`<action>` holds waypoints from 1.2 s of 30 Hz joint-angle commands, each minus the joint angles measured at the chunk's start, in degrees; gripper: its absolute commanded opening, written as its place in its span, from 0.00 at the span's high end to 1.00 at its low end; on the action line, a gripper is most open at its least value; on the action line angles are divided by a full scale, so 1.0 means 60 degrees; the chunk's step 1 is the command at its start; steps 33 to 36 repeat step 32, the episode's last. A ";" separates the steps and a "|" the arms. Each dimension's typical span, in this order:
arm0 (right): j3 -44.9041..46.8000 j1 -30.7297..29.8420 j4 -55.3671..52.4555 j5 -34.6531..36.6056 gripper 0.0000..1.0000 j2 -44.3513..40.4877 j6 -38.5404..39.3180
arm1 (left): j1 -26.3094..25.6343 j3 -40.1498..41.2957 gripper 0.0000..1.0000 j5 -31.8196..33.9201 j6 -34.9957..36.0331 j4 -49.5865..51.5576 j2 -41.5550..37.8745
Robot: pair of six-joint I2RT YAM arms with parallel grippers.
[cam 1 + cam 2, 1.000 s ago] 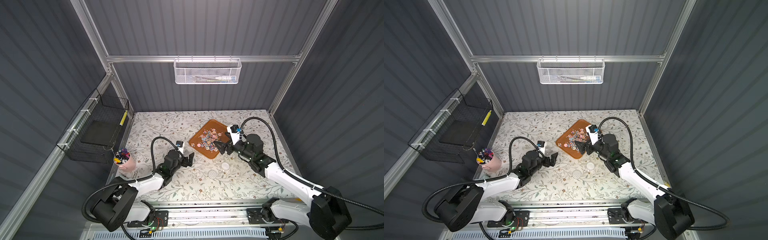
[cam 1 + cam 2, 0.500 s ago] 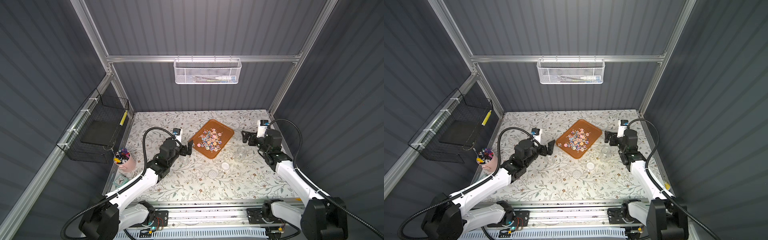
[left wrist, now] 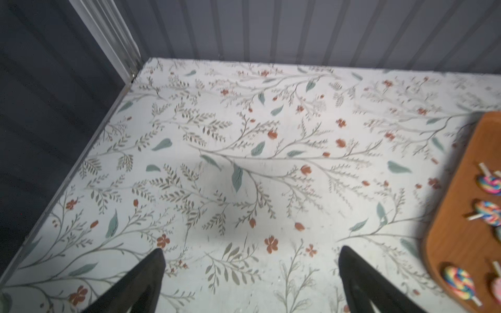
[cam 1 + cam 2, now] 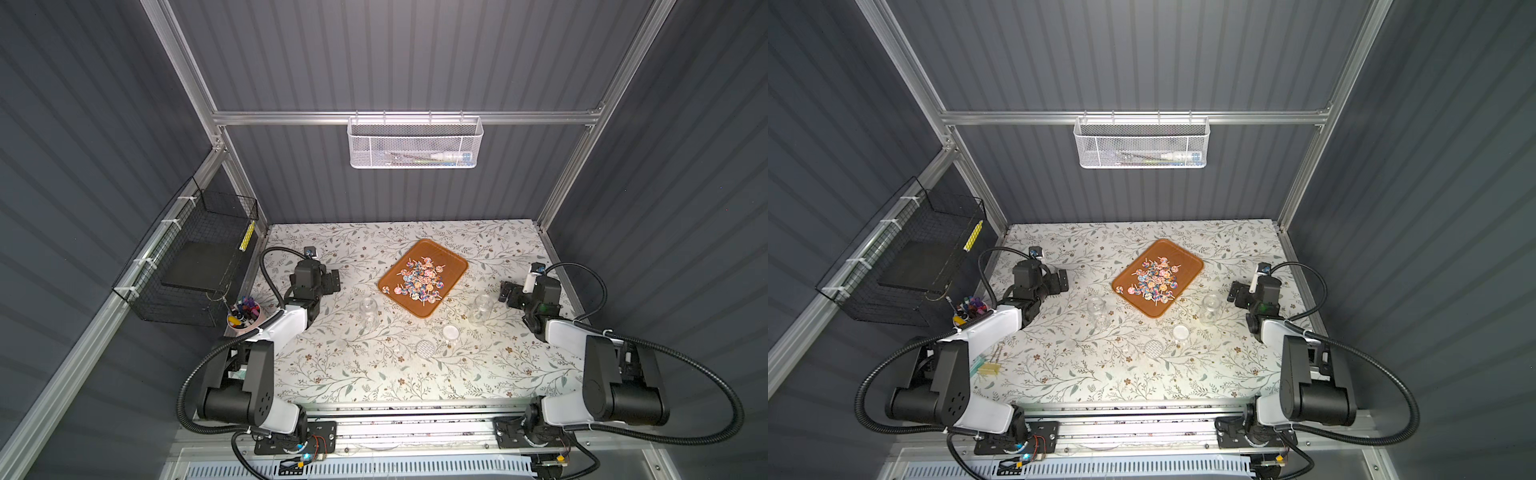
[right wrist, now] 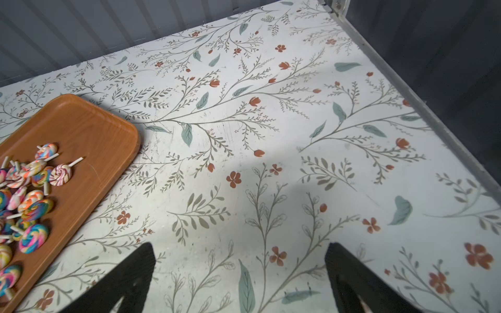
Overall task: Pour the candies out of the jar
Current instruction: Reset both arms
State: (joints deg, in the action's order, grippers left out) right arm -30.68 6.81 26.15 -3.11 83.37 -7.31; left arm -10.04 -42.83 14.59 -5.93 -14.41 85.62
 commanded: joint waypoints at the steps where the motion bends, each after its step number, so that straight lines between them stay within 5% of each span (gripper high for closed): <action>1: 0.0072 -0.0043 0.1267 -0.0601 0.01 -0.0086 0.0477 | 0.0062 0.0439 0.00 0.0432 0.0619 -0.0907 0.0398; 7: 0.1099 -0.0051 0.2753 -0.1086 0.01 -0.0399 0.0722 | 0.0128 0.1275 0.00 0.1019 0.1457 -0.3151 0.1513; 10: 0.2054 -0.0065 0.5052 -0.0920 0.01 0.0103 0.0626 | 0.0207 0.1469 0.00 0.0547 0.1697 -0.3887 0.1674; 17: 0.1860 -0.0208 0.4401 -0.0571 0.01 -0.0096 0.0686 | 0.0531 0.2441 0.00 -0.0389 0.1627 -0.5600 0.1739; 19: 0.1846 -0.0197 0.4348 -0.0569 0.01 -0.0124 0.0688 | 0.0564 0.3329 0.00 -0.0606 0.1822 -0.8013 0.2272; 24: 0.1830 -0.0197 0.4276 -0.0561 0.01 -0.0130 0.0693 | 0.0600 0.2803 0.00 -0.0556 0.1594 -0.6433 0.2016; 36: 0.1828 -0.0197 0.4318 -0.0555 0.01 -0.0111 0.0685 | 0.0645 0.2813 0.00 -0.0570 0.1557 -0.6733 0.2125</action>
